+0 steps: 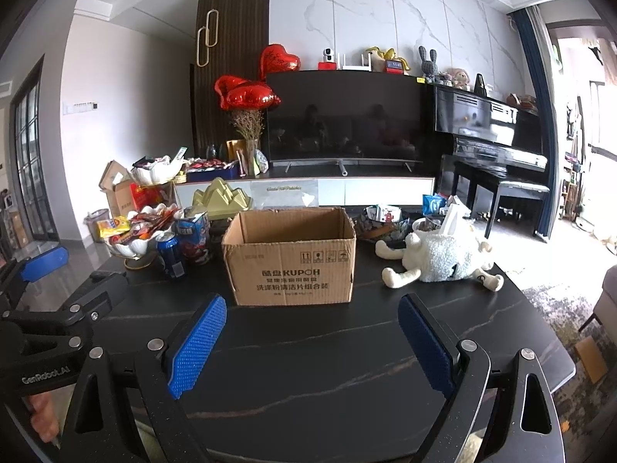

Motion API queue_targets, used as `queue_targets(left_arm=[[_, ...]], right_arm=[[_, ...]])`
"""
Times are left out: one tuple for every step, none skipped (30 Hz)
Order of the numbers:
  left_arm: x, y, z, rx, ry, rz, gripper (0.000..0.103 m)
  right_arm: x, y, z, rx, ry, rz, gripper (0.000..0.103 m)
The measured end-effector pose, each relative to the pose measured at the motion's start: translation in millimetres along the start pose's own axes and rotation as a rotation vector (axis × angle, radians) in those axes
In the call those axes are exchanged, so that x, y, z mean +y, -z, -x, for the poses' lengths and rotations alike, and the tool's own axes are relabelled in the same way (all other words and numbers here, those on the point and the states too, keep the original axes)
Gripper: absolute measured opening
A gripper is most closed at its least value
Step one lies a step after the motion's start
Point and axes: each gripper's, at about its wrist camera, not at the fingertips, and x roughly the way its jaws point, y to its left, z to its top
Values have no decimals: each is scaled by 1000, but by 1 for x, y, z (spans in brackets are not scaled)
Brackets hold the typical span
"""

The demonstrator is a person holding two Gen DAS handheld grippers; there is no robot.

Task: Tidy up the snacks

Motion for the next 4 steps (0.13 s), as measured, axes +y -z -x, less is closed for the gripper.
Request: queue_targets(left_arm=[[0, 0, -1, 1, 2, -1, 103], [0, 0, -2, 3, 2, -1, 103], [0, 0, -1, 3, 2, -1, 103], [0, 0, -1, 4, 1, 0, 103]], right_arm=[[0, 1, -1, 0, 0, 1, 92], [0, 1, -1, 2, -1, 0, 92], [-1, 1, 0, 2, -2, 0, 92], [0, 1, -1, 3, -1, 0, 92]])
